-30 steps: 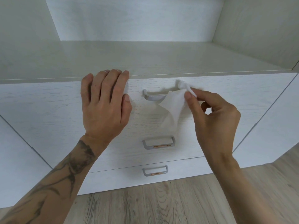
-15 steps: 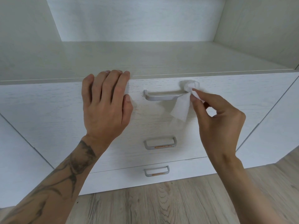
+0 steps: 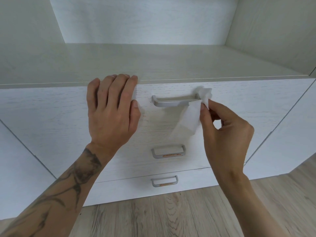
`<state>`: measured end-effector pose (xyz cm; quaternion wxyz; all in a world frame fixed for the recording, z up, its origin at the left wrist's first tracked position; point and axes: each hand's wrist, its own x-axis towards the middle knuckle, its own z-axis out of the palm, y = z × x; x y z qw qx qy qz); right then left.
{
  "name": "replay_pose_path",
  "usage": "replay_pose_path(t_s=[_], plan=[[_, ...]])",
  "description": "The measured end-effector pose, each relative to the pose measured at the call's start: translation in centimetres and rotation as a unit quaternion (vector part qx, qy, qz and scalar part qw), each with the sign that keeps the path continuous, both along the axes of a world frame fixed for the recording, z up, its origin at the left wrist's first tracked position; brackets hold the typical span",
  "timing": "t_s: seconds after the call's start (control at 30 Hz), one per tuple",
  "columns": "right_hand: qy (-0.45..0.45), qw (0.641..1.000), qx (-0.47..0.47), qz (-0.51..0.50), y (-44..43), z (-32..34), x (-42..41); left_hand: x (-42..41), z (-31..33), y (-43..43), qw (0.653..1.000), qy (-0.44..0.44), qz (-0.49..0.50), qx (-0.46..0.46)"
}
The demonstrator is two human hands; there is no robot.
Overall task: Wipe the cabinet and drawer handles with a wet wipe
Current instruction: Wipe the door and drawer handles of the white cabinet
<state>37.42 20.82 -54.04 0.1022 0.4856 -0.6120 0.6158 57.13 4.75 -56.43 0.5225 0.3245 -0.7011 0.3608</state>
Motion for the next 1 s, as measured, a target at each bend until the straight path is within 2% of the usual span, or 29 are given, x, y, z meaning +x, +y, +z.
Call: replay_pose_path(t_s=[0.1,0.13,0.27,0.47,0.63,0.73,0.87,1.0], plan=[[0.123,0.990,-0.041,-0.059,0.3,0.0,0.7,0.0,0.0,0.0,1.000,0.000,-0.004,-0.002],[0.140,0.987,-0.048,-0.070,0.2,0.0,0.4,0.0,0.0,-0.1,1.000,-0.001,-0.006,-0.002],[0.127,0.990,-0.037,-0.047,-0.4,0.3,-0.5,-0.1,0.0,0.0,1.000,0.002,-0.011,-0.002],[0.191,0.977,-0.051,-0.077,-1.7,0.2,1.1,-0.1,-0.1,0.1,1.000,0.000,-0.007,-0.001],[0.263,0.960,-0.071,-0.060,-2.8,0.4,2.8,-0.1,0.0,0.0,1.000,0.001,-0.002,-0.007],[0.292,0.950,-0.083,-0.070,-2.8,0.4,1.6,0.0,0.0,0.0,1.000,-0.002,-0.006,-0.003],[0.288,0.950,-0.086,-0.082,-2.0,-0.1,-2.2,0.0,0.0,0.1,1.000,-0.003,-0.005,0.001],[0.218,0.968,-0.080,-0.096,-1.2,-1.5,-4.6,0.0,0.3,0.3,1.000,-0.004,-0.010,0.004]])
